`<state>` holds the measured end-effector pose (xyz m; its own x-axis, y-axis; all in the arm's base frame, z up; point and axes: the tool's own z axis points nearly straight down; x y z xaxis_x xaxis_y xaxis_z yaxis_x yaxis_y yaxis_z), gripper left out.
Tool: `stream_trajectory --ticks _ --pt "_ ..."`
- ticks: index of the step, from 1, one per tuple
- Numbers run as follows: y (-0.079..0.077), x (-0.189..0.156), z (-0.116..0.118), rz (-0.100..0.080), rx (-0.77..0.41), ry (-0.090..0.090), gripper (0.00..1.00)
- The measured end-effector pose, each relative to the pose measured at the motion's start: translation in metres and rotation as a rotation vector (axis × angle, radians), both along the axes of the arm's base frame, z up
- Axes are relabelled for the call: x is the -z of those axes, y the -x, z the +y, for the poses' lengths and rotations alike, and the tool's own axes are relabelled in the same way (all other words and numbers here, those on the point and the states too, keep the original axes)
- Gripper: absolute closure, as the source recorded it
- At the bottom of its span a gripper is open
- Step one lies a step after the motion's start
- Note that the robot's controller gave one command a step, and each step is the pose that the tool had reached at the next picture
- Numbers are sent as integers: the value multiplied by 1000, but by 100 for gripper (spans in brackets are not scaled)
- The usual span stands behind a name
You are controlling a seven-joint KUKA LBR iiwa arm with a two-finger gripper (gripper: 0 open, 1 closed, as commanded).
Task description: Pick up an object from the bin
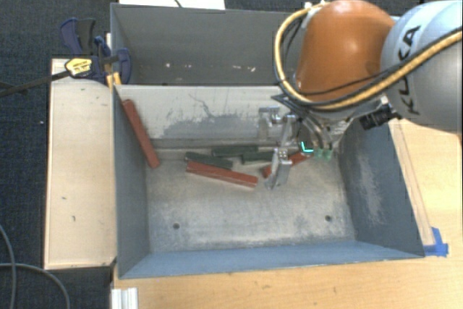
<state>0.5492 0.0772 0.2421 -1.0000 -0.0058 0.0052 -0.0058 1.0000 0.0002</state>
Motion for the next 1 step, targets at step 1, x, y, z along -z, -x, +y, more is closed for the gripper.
stream_trajectory --ticks 1 --pt "-1 -4 0 -8 2 -1 0"
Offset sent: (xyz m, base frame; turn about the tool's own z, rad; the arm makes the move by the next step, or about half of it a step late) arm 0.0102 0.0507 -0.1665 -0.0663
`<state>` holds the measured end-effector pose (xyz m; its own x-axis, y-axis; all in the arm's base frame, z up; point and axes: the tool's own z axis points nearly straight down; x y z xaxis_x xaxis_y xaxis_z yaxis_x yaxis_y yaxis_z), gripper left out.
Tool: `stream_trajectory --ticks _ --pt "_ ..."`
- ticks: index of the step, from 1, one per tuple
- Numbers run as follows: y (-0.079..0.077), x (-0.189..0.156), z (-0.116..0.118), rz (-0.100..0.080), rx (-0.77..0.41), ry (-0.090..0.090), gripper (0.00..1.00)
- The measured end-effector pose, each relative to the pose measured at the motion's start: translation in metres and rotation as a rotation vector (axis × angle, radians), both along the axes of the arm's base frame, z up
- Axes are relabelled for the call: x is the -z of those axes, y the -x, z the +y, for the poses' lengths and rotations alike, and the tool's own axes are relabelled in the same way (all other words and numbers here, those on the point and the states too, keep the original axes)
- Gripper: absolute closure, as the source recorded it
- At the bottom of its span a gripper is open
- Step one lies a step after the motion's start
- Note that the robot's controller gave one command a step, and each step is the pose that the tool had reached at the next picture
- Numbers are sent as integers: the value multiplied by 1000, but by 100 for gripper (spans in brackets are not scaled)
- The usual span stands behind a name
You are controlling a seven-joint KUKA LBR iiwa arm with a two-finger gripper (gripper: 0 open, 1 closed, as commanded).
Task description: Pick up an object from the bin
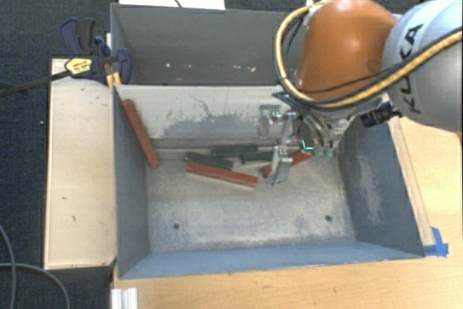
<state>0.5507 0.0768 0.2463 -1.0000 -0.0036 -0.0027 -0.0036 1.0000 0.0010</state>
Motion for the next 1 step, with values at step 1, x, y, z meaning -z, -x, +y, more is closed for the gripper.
stream_trajectory --ticks 1 --pt "-5 54 17 -6 -26 0 0"
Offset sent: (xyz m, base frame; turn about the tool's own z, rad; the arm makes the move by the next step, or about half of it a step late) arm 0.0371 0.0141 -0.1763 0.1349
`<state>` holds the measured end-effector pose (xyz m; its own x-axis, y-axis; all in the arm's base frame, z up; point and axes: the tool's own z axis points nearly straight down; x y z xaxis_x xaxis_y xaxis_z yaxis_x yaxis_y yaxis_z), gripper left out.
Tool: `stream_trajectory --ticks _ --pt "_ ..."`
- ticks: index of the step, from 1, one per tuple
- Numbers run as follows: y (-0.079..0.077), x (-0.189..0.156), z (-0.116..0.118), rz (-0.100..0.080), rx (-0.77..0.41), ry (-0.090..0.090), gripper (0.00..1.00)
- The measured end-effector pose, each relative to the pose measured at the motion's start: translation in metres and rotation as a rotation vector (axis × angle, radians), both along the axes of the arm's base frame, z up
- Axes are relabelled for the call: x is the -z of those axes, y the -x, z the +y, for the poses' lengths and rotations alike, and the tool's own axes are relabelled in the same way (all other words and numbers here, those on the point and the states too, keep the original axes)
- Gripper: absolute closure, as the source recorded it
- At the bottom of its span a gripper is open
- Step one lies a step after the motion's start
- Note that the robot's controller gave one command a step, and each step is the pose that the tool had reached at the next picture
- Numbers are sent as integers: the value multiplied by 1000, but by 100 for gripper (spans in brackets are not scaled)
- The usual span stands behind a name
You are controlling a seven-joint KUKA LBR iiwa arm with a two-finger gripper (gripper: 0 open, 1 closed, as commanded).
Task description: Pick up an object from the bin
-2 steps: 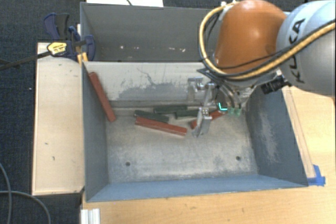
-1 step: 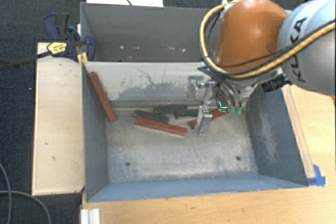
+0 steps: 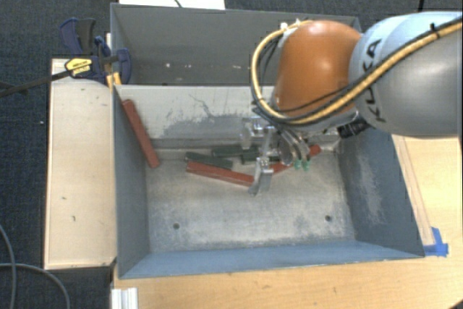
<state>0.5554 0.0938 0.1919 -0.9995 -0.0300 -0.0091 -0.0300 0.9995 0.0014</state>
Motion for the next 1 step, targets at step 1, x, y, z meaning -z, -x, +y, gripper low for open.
stream_trajectory --ticks 1 --pt "-1 14 4 2 -6 0 0"
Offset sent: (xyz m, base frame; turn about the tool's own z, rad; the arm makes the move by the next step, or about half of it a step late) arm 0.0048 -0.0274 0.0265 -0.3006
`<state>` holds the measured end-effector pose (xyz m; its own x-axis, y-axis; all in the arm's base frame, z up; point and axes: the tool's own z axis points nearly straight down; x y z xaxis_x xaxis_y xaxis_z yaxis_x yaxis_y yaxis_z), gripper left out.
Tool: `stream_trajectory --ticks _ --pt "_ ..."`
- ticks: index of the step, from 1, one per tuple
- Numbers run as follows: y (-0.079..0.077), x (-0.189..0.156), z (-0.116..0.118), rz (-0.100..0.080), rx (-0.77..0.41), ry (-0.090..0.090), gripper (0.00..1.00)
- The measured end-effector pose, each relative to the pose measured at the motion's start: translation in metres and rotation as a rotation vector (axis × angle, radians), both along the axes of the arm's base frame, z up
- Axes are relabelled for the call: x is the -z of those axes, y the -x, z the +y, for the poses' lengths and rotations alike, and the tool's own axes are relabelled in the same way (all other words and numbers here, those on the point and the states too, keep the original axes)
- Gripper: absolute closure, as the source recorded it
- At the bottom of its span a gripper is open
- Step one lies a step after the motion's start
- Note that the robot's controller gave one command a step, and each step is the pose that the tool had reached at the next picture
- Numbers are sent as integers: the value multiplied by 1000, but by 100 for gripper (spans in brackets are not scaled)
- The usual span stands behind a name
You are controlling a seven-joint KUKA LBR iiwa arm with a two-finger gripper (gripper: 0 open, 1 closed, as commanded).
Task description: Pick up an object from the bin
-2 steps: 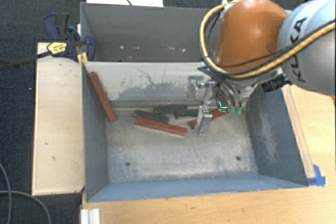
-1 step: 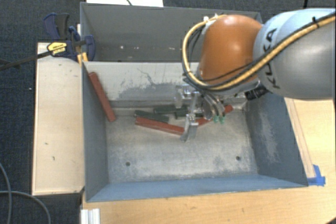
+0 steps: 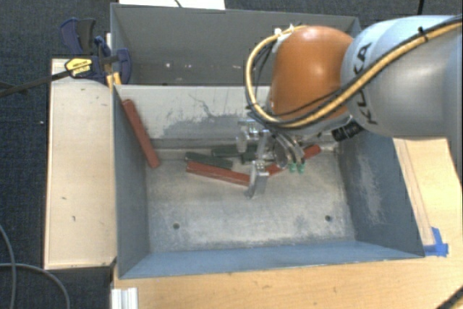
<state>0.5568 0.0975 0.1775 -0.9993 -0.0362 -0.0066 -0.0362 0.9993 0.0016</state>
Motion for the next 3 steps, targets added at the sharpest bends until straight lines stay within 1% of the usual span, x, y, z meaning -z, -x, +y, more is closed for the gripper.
stream_trajectory --ticks 1,2,3 --pt "0 25 -11 16 -3 2 0" --pt "-14 51 16 -8 -161 2 0" --pt "-28 107 -18 5 89 1 100"
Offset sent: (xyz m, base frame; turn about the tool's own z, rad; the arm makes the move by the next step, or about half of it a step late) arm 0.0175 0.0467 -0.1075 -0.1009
